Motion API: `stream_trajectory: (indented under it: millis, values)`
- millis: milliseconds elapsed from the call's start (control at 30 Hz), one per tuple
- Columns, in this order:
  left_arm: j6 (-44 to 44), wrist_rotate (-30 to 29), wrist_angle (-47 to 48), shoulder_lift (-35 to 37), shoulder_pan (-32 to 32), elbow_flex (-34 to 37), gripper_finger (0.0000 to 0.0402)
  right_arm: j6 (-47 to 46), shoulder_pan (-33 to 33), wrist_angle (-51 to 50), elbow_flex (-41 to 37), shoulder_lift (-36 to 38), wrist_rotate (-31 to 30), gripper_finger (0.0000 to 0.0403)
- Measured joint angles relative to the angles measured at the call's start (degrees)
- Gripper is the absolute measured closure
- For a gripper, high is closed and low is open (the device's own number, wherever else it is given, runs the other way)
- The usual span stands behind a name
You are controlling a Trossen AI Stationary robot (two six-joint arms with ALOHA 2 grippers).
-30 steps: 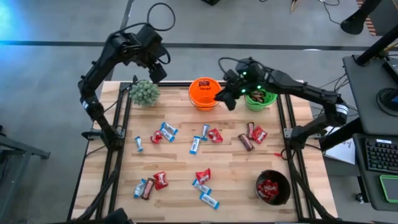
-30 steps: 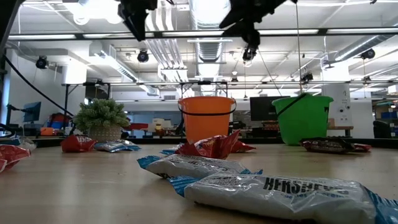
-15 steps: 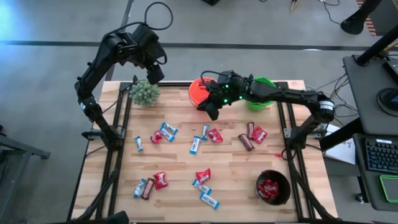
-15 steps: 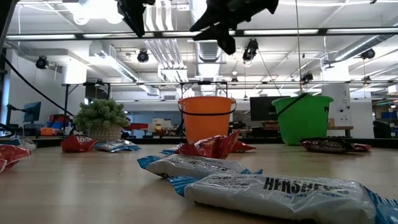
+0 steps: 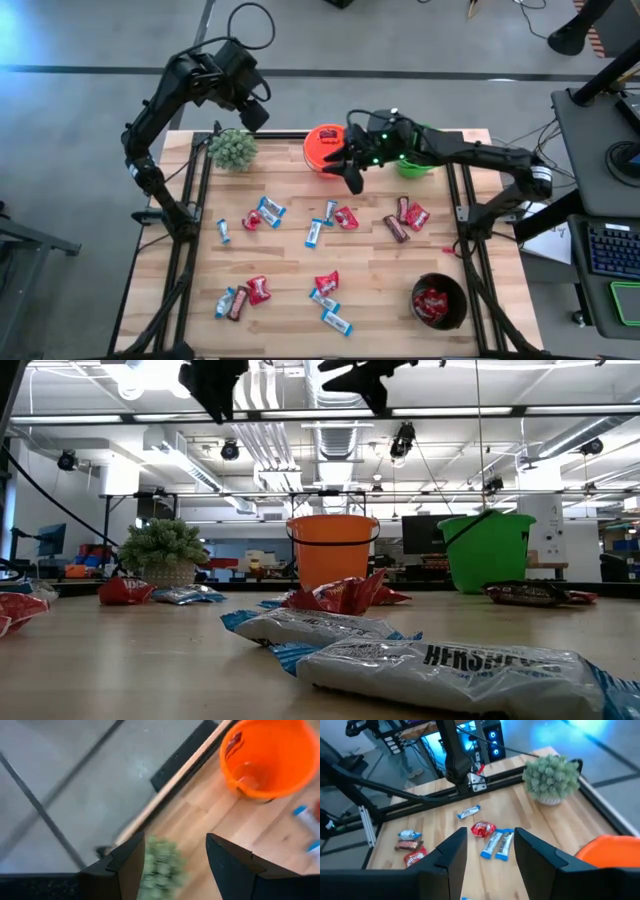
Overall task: Organize candy in baskets
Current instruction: Put the white chocolate into the orange bucket
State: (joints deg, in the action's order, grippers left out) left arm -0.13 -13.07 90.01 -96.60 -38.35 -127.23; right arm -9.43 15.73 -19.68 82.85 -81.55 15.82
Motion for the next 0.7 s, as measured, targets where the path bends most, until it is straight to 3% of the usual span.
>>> stream_trajectory:
  millis: [133,367,533,700]
  values:
    - [-9.87,6.20,0.03,0.00,0.19,2.64,0.0210,2.38,0.39,-1.97,0.00,2.25,-0.18,0.0250]
    - [-24.13,6.53,0.00,0.00,3.41,10.66,0.0210,5.78,1.19,-8.91,0.00,5.65,-1.61,0.0250]
    - [-37.19,6.33,0.01,0.00,5.54,17.02,0.0209,8.65,1.31,-13.68,0.00,7.31,-5.84,0.0250]
    - [-43.76,8.10,0.00,0.02,8.07,22.18,0.0209,8.75,1.44,-15.83,-0.02,7.51,-7.01,0.0250]
